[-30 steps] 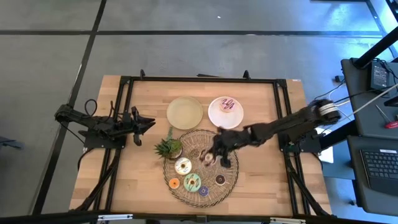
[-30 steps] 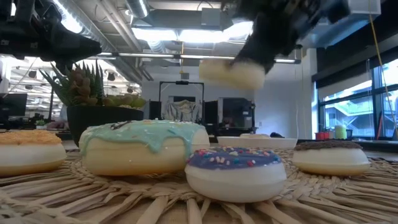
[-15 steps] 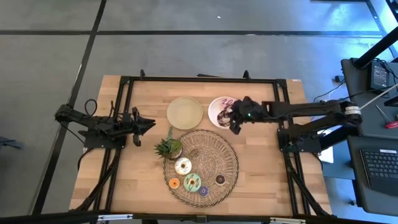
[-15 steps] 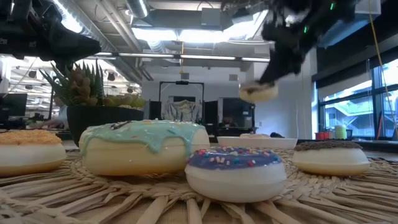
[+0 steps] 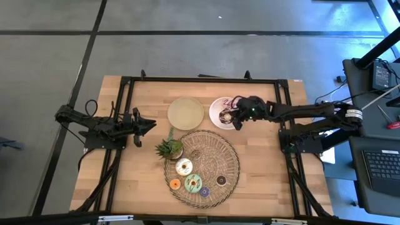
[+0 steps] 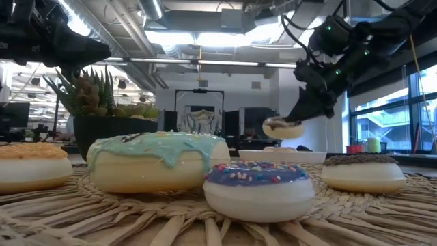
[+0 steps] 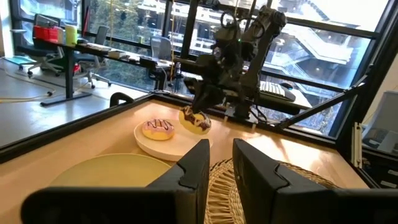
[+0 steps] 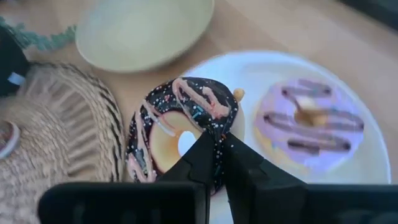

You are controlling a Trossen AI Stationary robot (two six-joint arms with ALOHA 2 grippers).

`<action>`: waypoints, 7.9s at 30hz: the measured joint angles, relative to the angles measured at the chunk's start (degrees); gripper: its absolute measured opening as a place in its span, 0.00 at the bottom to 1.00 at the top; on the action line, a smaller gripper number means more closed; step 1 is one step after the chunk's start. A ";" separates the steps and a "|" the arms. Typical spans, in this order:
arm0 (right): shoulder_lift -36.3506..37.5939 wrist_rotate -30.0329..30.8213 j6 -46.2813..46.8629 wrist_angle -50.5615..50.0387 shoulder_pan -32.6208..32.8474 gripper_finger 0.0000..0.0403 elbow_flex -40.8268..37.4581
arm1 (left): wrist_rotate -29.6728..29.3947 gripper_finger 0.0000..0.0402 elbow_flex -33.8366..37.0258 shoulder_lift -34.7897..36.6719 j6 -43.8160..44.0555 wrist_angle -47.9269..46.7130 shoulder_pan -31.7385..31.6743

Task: Pick & Place donuts
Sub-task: Put the large black donut on the white plate, then put the small brown donut on the brown plate

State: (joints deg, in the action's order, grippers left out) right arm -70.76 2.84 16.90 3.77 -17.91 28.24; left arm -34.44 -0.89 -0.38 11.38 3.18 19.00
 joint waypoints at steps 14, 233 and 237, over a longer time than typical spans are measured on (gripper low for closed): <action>-3.44 0.09 1.08 6.67 0.02 0.08 -2.60 | -0.02 0.16 0.00 0.00 -0.12 -0.02 0.00; -11.96 3.16 -15.59 -19.37 -0.44 0.40 21.86 | 33.33 0.03 -45.93 -93.60 1.85 -10.29 -46.80; -11.96 3.16 -15.62 -19.39 -0.46 0.40 21.86 | 32.75 0.04 -45.94 -95.58 1.86 -9.67 -46.80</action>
State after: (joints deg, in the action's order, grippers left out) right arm -82.72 6.00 1.28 -15.62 -18.37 50.11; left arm -1.69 -46.83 -95.97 13.23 -6.49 -27.79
